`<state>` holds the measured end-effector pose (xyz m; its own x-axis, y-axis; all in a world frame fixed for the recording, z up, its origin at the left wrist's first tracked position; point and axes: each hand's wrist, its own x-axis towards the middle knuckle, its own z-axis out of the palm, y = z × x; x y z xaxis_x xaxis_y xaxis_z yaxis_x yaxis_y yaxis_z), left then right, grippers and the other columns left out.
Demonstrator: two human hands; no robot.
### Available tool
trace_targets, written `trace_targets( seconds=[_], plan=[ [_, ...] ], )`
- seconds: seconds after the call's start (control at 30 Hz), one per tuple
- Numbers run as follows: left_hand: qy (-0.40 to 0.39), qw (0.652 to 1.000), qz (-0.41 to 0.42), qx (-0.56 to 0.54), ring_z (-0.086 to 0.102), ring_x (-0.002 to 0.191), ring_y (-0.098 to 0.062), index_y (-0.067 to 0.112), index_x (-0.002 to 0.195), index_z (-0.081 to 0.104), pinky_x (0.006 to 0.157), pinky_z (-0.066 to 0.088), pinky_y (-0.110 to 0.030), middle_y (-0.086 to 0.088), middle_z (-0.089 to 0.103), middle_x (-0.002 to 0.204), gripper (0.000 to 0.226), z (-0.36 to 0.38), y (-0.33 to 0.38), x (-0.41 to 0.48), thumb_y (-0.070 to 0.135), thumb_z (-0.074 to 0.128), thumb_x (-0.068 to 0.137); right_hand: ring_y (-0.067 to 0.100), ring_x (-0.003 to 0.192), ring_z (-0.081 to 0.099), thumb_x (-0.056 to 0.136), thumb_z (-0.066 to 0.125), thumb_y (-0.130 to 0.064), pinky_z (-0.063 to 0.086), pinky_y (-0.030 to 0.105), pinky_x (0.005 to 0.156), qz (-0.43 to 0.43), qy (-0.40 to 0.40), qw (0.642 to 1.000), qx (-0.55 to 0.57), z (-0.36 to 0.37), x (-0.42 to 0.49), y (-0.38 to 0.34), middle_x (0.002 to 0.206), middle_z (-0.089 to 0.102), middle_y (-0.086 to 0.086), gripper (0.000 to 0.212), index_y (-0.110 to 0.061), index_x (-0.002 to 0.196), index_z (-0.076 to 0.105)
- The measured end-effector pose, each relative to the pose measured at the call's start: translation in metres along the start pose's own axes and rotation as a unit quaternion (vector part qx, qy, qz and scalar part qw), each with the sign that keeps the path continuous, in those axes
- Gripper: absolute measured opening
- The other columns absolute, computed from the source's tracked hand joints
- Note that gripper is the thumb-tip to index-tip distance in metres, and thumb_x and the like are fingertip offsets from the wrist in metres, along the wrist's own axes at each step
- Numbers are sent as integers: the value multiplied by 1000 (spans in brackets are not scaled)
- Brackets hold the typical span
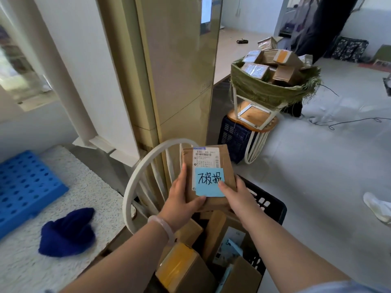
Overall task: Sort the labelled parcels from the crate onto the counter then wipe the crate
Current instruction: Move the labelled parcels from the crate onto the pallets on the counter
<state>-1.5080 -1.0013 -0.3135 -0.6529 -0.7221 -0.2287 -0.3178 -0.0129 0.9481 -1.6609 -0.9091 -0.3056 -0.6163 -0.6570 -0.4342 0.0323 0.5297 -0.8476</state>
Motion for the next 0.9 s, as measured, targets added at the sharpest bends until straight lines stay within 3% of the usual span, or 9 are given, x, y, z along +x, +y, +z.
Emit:
trace_targets(
  seconds=[0.17, 0.27, 0.37, 0.47, 0.53, 0.6, 0.7, 0.9],
  plan=[
    [12, 1000, 0, -19, 49, 128, -21, 85, 122, 7, 94, 55, -45, 7, 40, 143, 100, -41, -4, -1, 48, 79, 63, 22, 139, 36, 96, 56, -42, 38, 48, 106, -89, -17, 993, -73, 30, -15, -20, 155, 29, -7, 84, -49, 152, -7],
    [25, 998, 40, -29, 54, 124, -19, 71, 135, 16, 92, 56, -42, 8, 45, 139, 97, -69, -8, -6, 40, 81, 71, 20, 137, 36, 96, 56, -42, 45, 45, 100, -136, -18, 985, -101, 57, -19, -33, 154, 25, -7, 81, -53, 150, -4],
    [52, 995, 54, -68, 61, 114, -14, 60, 131, 25, 85, 59, -36, 5, 52, 134, 70, -104, -14, -14, 22, 68, 90, 16, 134, 40, 95, 59, -41, 52, 44, 98, -182, -28, 977, -107, 92, -22, -48, 150, 27, -8, 78, -57, 147, 4],
    [89, 992, 59, -71, 62, 112, -12, 60, 126, 28, 81, 58, -27, 7, 54, 131, 64, -156, -21, -27, 17, 62, 94, 10, 132, 39, 96, 57, -40, 50, 43, 102, -215, -53, 967, -124, 144, -29, -68, 147, 27, -12, 72, -56, 148, 10],
    [114, 989, 59, -69, 59, 112, -9, 51, 133, 27, 79, 56, -19, 8, 51, 133, 65, -200, -31, -40, 10, 60, 94, 6, 128, 39, 96, 57, -40, 47, 34, 102, -239, -68, 958, -140, 188, -35, -83, 145, 31, -12, 69, -54, 149, 14],
    [134, 989, 51, -44, 56, 117, -10, 51, 138, 24, 87, 54, -22, 7, 49, 135, 70, -245, -45, -55, 10, 60, 94, 4, 125, 38, 96, 56, -41, 46, 26, 97, -254, -89, 951, -151, 234, -41, -96, 143, 32, -11, 69, -53, 149, 14],
    [158, 987, 31, -6, 50, 124, -13, 59, 137, 20, 105, 45, -40, 6, 44, 140, 75, -305, -69, -77, 11, 59, 94, 7, 126, 37, 96, 57, -42, 48, 33, 101, -251, -128, 944, -171, 298, -49, -110, 145, 30, -11, 71, -51, 150, 13],
    [204, 979, -7, -18, 42, 131, -13, 71, 129, 17, 111, 38, -41, 9, 38, 145, 79, -391, -111, -124, 13, 56, 92, 9, 125, 37, 95, 59, -40, 46, 32, 100, -247, -194, 928, -201, 406, -70, -128, 144, 32, -9, 73, -50, 151, 14]
  ],
)
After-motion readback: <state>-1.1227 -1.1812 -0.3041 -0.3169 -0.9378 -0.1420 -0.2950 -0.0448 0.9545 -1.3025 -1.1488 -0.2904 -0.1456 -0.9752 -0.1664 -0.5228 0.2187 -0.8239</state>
